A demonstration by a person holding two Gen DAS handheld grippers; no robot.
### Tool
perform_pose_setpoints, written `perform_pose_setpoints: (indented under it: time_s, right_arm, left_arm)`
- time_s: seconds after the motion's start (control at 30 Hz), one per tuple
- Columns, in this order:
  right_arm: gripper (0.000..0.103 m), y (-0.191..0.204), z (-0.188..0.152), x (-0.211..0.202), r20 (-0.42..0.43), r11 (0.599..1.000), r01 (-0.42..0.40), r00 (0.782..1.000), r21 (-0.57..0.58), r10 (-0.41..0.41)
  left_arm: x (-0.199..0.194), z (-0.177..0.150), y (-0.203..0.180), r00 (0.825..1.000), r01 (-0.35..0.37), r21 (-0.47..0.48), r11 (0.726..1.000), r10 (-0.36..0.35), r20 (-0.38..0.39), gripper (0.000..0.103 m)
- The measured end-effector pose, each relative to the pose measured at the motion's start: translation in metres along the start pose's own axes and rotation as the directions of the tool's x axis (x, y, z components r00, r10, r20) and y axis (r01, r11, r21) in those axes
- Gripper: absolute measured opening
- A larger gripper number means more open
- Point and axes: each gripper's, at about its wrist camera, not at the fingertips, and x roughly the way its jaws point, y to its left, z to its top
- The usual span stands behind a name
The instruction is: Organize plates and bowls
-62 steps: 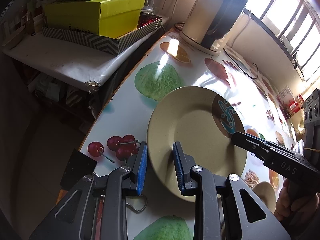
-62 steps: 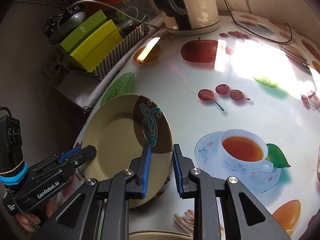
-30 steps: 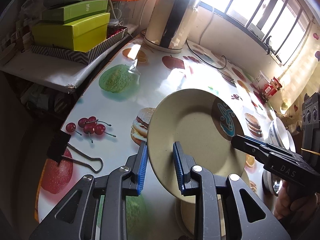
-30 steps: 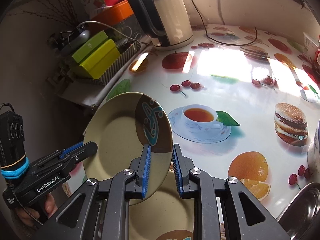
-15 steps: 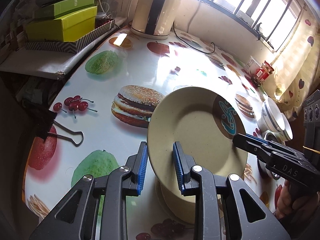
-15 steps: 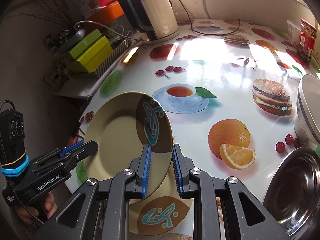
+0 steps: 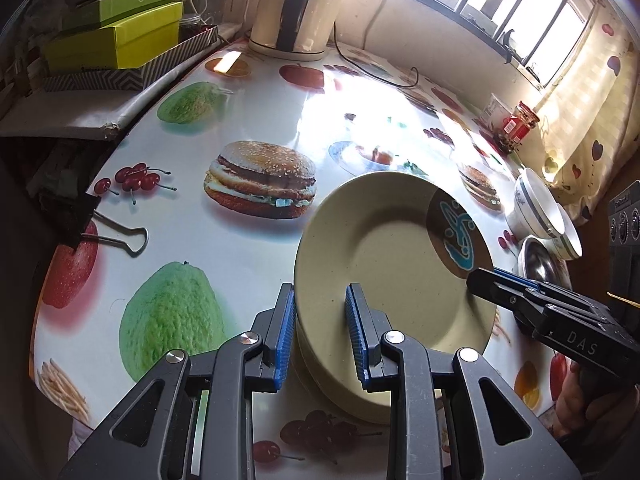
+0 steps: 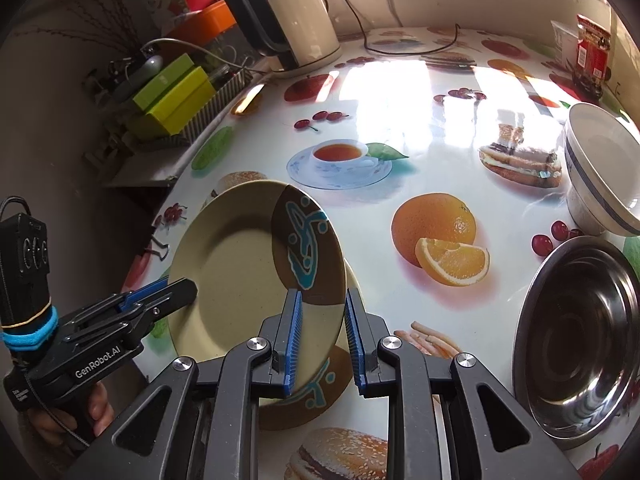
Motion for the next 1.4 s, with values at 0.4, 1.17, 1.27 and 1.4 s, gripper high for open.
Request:
perform_pose_setpoints:
  time_s: [0.4, 1.17, 1.27, 1.4]
  right_arm:
    - [0.021, -0.004, -0.013, -0.003, -0.012, 1.0, 0.002, 1.0, 0.017, -0.002]
    - [0.022, -0.004, -0.017, -0.004, -0.012, 1.0, 0.019, 1.0, -0.002, -0.019]
    - [0.023, -0.003, -0.018, -0.004, -0.013, 1.0, 0.022, 1.0, -0.005, -0.023]
    - [0.024, -0.002, -0.016, -0.004, -0.009, 0.999, 0.031, 0.999, -0.007, -0.031]
  left_arm:
    - [0.001, -0.011, -0.006, 1.0, -0.001, 0.005, 1.0, 0.001, -0.016, 0.027]
    - [-0.001, -0.014, -0.008, 0.999, -0.031, 0.018, 0.999, 0.031, -0.024, 0.027]
    - [-0.001, -0.014, -0.009, 0.999, -0.038, 0.021, 0.999, 0.038, -0.027, 0.027]
    - [0.0, -0.014, -0.01, 0.999, -0.039, 0.021, 0.999, 0.039, -0.026, 0.027]
